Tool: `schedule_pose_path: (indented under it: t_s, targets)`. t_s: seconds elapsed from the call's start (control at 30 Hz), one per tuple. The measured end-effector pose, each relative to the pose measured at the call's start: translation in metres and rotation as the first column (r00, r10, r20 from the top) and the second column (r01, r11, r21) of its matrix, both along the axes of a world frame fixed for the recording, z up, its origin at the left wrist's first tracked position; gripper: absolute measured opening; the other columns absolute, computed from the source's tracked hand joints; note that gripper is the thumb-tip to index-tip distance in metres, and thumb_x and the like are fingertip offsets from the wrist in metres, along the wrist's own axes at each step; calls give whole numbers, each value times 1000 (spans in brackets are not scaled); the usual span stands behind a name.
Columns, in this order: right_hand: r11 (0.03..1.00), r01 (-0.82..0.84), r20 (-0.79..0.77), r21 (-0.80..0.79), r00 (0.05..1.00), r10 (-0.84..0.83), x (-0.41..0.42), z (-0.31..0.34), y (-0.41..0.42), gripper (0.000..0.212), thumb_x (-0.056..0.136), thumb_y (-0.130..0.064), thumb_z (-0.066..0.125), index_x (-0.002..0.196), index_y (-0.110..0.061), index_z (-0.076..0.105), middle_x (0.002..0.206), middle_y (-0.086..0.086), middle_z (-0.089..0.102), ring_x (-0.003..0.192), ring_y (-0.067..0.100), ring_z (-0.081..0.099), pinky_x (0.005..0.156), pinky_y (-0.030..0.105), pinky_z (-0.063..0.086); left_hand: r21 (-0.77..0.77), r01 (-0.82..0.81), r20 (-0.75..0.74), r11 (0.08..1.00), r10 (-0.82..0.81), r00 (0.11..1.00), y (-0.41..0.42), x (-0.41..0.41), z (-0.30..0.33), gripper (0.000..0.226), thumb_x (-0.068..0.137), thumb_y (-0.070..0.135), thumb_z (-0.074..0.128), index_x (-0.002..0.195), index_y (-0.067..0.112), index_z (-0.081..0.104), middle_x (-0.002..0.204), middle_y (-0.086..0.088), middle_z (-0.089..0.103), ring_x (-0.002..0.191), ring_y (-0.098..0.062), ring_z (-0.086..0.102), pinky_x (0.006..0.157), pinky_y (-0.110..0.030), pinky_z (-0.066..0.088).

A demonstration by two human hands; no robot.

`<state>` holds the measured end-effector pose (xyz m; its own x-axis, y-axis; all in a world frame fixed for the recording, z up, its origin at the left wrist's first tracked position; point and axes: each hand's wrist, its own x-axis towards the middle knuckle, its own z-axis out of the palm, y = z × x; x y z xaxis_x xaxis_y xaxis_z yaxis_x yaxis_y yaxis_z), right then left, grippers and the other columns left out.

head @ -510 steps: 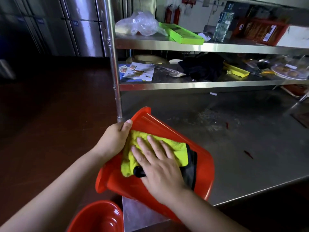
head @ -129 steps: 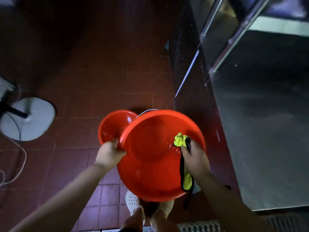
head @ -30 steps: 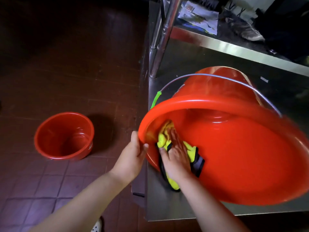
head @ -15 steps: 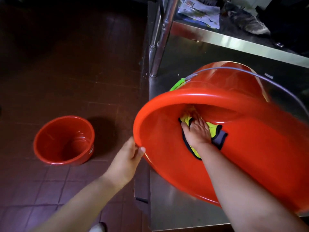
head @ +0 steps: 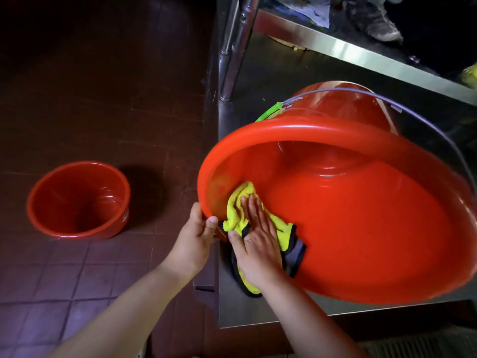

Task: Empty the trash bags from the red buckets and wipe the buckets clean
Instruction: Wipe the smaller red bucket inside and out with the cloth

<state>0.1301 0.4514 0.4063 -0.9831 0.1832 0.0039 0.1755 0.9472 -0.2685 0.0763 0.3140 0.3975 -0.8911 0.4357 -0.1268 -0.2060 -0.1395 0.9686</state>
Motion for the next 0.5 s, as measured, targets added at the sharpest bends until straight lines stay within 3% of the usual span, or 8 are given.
schedule_pose_path:
  t_s: [0.1, 0.17, 0.27, 0.4, 0.5]
  targets:
    - [998, 7, 33, 58, 999, -8, -18, 0, 23, 69, 93, -46, 33, 146, -26, -6, 159, -3, 0, 146, 11, 0, 117, 25, 0, -75, 16, -84, 997, -22, 996, -10, -11, 11, 22, 89, 36, 42, 105, 21, 44, 93, -12, 61, 88, -25, 65, 81, -46, 57]
    - [993, 67, 76, 98, 994, -75, -35, -2, 45, 69, 95, -43, 39, 150, -20, 3, 159, -1, 4, 146, 13, 5, 116, 24, 3, -154, 20, -173, 988, -47, 984, -19, -22, 20, 22, 89, 41, 42, 103, 24, 44, 87, -3, 63, 85, -21, 67, 81, -46, 56]
    - [973, 180, 116, 143, 973, -197, -63, -2, 88, 67, 96, -44, 37, 150, -9, 17, 159, 0, 9, 146, 14, 10, 115, 26, 9, -295, 32, -312, 955, -128, 941, -29, -39, 33, 25, 93, 51, 39, 107, 30, 43, 87, -4, 63, 83, -23, 66, 80, -51, 53]
    - [938, 277, 156, 207, 937, -312, -85, 0, 130, 70, 95, -50, 32, 150, -7, 17, 159, 2, 13, 146, 15, 9, 115, 30, 10, -365, 9, -403, 931, -167, 900, -28, -51, 44, 31, 90, 59, 36, 111, 36, 42, 88, 7, 62, 82, -10, 62, 77, -40, 52]
    - [928, 270, 148, 257, 938, -314, -89, -6, 135, 72, 95, -53, 29, 150, -8, 18, 159, -1, 12, 146, 13, 7, 116, 30, 6, -306, -6, -306, 952, -93, 947, -23, -41, 35, 29, 94, 46, 44, 113, 26, 44, 96, 10, 64, 93, -7, 62, 85, -34, 50]
